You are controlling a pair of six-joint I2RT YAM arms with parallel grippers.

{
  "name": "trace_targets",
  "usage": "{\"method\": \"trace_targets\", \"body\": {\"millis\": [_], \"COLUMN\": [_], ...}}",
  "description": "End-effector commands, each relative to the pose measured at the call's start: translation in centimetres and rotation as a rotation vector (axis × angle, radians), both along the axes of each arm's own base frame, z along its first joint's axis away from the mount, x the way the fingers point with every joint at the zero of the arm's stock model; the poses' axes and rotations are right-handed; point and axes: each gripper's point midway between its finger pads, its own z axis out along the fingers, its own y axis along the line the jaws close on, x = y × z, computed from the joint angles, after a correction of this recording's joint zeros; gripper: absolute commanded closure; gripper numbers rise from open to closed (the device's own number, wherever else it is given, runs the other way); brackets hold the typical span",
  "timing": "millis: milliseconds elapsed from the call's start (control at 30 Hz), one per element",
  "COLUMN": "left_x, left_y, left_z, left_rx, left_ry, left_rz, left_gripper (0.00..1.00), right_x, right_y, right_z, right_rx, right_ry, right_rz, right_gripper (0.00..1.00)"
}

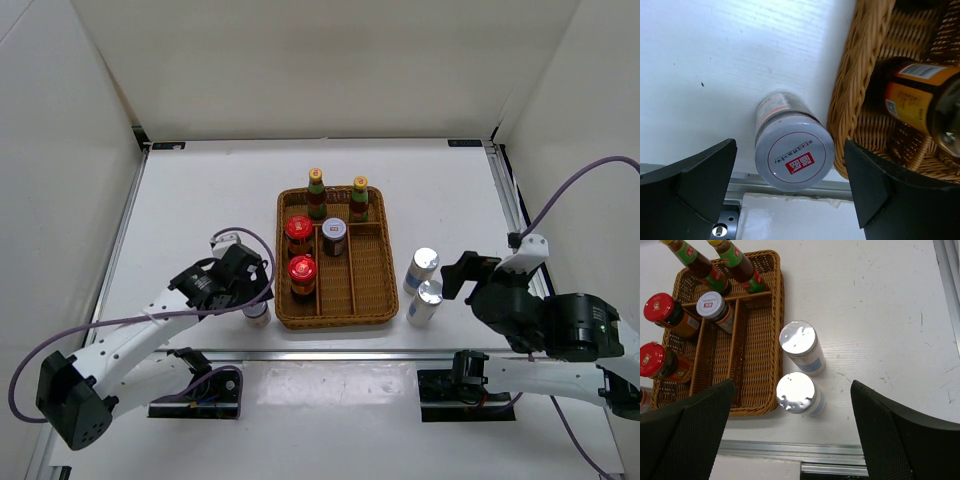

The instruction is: Organize the condiment bottles

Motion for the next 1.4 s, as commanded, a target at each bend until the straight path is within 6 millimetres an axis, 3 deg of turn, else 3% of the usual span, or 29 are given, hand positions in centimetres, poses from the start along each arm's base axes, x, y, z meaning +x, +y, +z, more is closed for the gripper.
{"method": "trace_targets", "body": {"millis": [0,200,267,300,333,433,467,500,567,633,667,700,733,767,833,867,933,967,1200,1233,1367], "left_x": [-0.8,-1.2,-1.2,-1.2,-1.2,-0.6,-0.1,0.3,0.9,2.1,2.3,3.1,3.5,4.2,4.7,5.1,5.4,5.6,5.7,6.2,5.9], "left_y": [-0.3,-0.9,-1.1,-1.3,-1.3,-1.5,-2.0,-2.0,-1.7,-1.9,-1.3,-1.7,-1.8,-2.1,-2.7,-3.0,-4.8,-5.7,-17.0,-18.2,-20.6], "left_z": [-1.0,-2.5,-2.8,-3.0,-3.0,-1.7,-0.5,0.6,2.3,5.8,6.7,9.9,11.3,14.3,16.9,19.3,20.4,22.1,20.5,18.6,15.3], "left_rx": [-0.037,-0.049,-0.057,-0.066,-0.066,-0.084,-0.107,-0.109,-0.1,-0.109,-0.075,-0.099,-0.092,-0.096,-0.093,-0.132,-0.132,-0.151,-0.092,-0.054,-0.021], "left_ry": [0.055,0.096,0.102,0.104,0.104,0.059,0.031,-0.007,-0.047,-0.119,-0.133,-0.201,-0.229,-0.301,-0.356,-0.399,-0.406,-0.434,-0.365,-0.326,-0.245], "left_rz": [0.033,0.026,0.021,0.017,0.017,0.009,0.007,-0.016,-0.01,-0.016,-0.003,-0.012,-0.015,-0.023,-0.038,-0.033,-0.088,-0.109,-0.446,-0.472,-0.527], "left_gripper": [0.0,0.0,0.06,0.11,0.26,0.52,0.66,0.73,0.83,0.89,0.89,0.89,0.89,0.89,0.89,0.89,0.89,0.89,0.89,0.89,0.89], "right_x": [-0.4,-0.5,-0.5,-0.5,-0.5,-0.5,-0.5,-0.5,-0.5,-0.5,-0.5,-0.5,-0.5,-0.5,-0.5,-0.5,-0.5,-0.5,-0.5,-0.5,-0.5], "right_y": [-2.9,-3.3,-3.5,-3.5,-3.5,-3.5,-3.5,-3.5,-3.5,-3.5,-3.5,-3.5,-3.5,-3.5,-3.5,-3.5,-3.3,-3.3,-3.3,-3.3,-3.4], "right_z": [-1.2,-1.1,-1.0,-1.0,-1.0,-1.0,-1.0,-1.0,-1.0,-1.0,-1.0,-1.0,-1.0,-1.0,-1.0,-1.0,-1.1,-1.1,-1.1,-1.1,-1.2], "right_rx": [-0.119,-0.092,-0.082,-0.082,-0.082,-0.082,-0.082,-0.082,-0.082,-0.082,-0.082,-0.082,-0.082,-0.082,-0.082,-0.082,-0.091,-0.092,-0.092,-0.092,-0.092], "right_ry": [0.012,0.007,0.005,0.005,0.005,0.005,0.005,0.005,0.005,0.005,0.005,0.005,0.005,0.005,0.005,0.005,0.007,0.007,0.007,0.007,0.009], "right_rz": [-0.019,-0.019,-0.019,-0.019,-0.019,-0.019,-0.019,-0.019,-0.019,-0.019,-0.019,-0.019,-0.019,-0.019,-0.019,-0.019,-0.019,-0.019,-0.019,-0.019,-0.022], "right_gripper": [0.0,0.0,0.0,0.0,0.0,0.0,0.0,0.0,0.0,0.0,0.0,0.0,0.0,0.0,0.0,0.0,0.0,0.0,0.0,0.0,0.0]}}
